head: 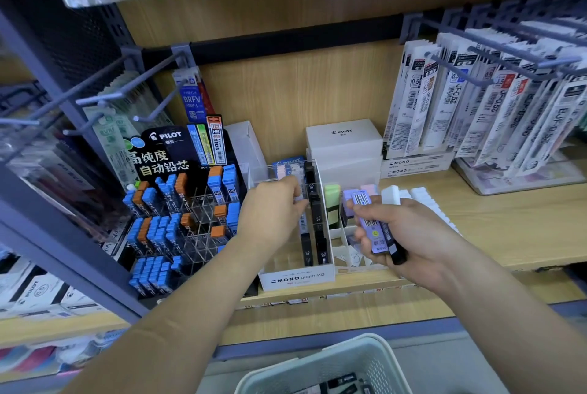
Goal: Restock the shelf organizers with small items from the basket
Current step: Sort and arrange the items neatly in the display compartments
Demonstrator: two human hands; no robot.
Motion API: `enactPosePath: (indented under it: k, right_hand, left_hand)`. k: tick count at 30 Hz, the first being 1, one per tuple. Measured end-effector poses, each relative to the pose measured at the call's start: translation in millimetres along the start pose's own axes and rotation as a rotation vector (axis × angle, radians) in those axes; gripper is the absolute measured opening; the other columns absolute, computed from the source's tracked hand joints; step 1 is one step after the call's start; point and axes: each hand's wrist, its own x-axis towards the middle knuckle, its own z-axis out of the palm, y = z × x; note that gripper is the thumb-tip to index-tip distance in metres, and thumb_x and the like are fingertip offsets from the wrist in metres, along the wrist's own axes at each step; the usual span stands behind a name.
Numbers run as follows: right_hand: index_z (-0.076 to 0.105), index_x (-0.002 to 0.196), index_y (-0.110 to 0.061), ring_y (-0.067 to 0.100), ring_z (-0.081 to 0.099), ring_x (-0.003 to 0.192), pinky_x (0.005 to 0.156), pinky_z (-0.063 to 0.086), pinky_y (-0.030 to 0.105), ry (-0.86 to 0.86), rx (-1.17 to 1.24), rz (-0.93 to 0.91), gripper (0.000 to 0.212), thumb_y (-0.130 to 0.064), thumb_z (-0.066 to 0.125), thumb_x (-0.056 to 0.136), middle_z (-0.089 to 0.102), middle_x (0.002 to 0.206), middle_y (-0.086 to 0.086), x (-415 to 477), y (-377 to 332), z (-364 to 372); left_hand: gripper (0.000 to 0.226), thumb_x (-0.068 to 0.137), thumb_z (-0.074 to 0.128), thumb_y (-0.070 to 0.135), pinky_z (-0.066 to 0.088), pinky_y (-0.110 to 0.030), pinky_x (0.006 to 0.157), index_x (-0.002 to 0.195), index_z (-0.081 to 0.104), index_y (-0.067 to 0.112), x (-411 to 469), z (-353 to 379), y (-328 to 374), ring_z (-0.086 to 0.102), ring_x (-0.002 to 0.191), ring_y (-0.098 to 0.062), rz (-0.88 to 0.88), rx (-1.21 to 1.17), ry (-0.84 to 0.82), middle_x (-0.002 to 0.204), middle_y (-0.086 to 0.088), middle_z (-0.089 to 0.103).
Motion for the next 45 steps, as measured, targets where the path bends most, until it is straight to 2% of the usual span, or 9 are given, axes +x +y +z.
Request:
enactPosePath:
  k: [5, 12, 16, 19, 21, 24, 30, 34, 45]
  right_hand:
    - [0.064, 0.114, 0.005, 0.015, 0.057, 0.05, 0.042, 0.048, 0.023, 0.003, -0.011, -0.007, 0.03, -0.005, 0.067, 0.086, 0.059, 0.089, 0.016, 0, 0, 1]
    - [0.065, 0.112, 0.003, 0.018, 0.058, 0.051, 0.041, 0.047, 0.023, 0.012, -0.036, -0.01, 0.027, -0.006, 0.067, 0.087, 0.059, 0.078, 0.013, 2, 1, 3]
    - [0.065, 0.112, 0.003, 0.017, 0.057, 0.051, 0.041, 0.047, 0.022, 0.007, -0.025, -0.014, 0.029, -0.006, 0.068, 0.085, 0.059, 0.088, 0.016, 2, 1, 3]
    - [0.064, 0.113, 0.003, 0.017, 0.057, 0.053, 0.041, 0.047, 0.022, 0.006, 0.002, -0.012, 0.03, -0.006, 0.068, 0.085, 0.061, 0.097, 0.017, 2, -1, 1]
    - [0.064, 0.113, 0.003, 0.017, 0.057, 0.053, 0.041, 0.047, 0.022, 0.0, 0.013, -0.016, 0.03, -0.006, 0.068, 0.085, 0.061, 0.098, 0.017, 1, -1, 1]
    - [0.064, 0.112, 0.003, 0.016, 0.059, 0.051, 0.042, 0.048, 0.023, -0.003, 0.005, -0.019, 0.029, -0.007, 0.069, 0.085, 0.061, 0.094, 0.017, 1, -1, 2]
    - [0.068, 0.106, 0.002, 0.019, 0.066, 0.056, 0.05, 0.055, 0.027, -0.037, 0.025, -0.01, 0.019, -0.005, 0.066, 0.088, 0.065, 0.088, 0.015, -1, -2, 4]
    - [0.067, 0.107, 0.003, 0.02, 0.067, 0.058, 0.053, 0.058, 0.027, -0.062, 0.027, 0.0, 0.019, -0.005, 0.064, 0.09, 0.065, 0.081, 0.013, -2, -3, 5]
    - [0.064, 0.113, 0.0, 0.018, 0.068, 0.056, 0.048, 0.056, 0.025, -0.065, -0.005, -0.024, 0.026, -0.012, 0.065, 0.09, 0.07, 0.075, 0.011, -7, -5, 4]
  left_hand:
    - [0.012, 0.092, 0.053, 0.03, 0.054, -0.035, 0.065, 0.093, 0.058, 0.02, -1, 2, 6, 0.064, 0.073, -0.023, 0.041, 0.112, -0.008, 0.08, 0.001, 0.068]
    - [0.019, 0.09, 0.054, 0.036, 0.053, -0.034, 0.062, 0.083, 0.052, 0.018, 2, 2, 10, 0.062, 0.073, -0.026, 0.007, 0.177, -0.029, 0.074, -0.003, 0.064]
    - [0.008, 0.088, 0.06, 0.029, 0.054, -0.03, 0.068, 0.086, 0.062, 0.022, 1, -15, 13, 0.064, 0.07, -0.018, -0.069, -0.039, -0.018, 0.073, 0.003, 0.067]
    - [0.009, 0.086, 0.068, 0.029, 0.049, -0.015, 0.065, 0.089, 0.073, 0.022, 15, -53, 3, 0.063, 0.067, -0.005, -0.17, -0.266, 0.137, 0.075, 0.01, 0.068]
    - [0.011, 0.084, 0.071, 0.03, 0.049, -0.017, 0.069, 0.087, 0.075, 0.021, 26, -75, -8, 0.063, 0.073, -0.004, -0.202, -0.314, 0.243, 0.08, 0.009, 0.069]
    - [0.016, 0.084, 0.071, 0.028, 0.05, -0.024, 0.075, 0.091, 0.075, 0.015, 37, -78, -19, 0.063, 0.078, -0.009, -0.172, -0.216, 0.235, 0.09, 0.0, 0.072]
    - [0.019, 0.088, 0.065, 0.033, 0.053, -0.031, 0.069, 0.085, 0.074, 0.015, 45, -44, -29, 0.065, 0.073, -0.018, -0.063, 0.034, 0.059, 0.077, -0.002, 0.071]
    - [0.026, 0.093, 0.056, 0.035, 0.055, -0.036, 0.068, 0.09, 0.074, 0.017, 51, -35, -30, 0.065, 0.076, -0.025, -0.034, 0.199, 0.01, 0.083, -0.005, 0.071]
    - [0.037, 0.098, 0.045, 0.041, 0.046, -0.032, 0.062, 0.096, 0.072, 0.016, 54, -33, -30, 0.064, 0.076, -0.029, 0.039, 0.448, -0.065, 0.083, -0.007, 0.068]
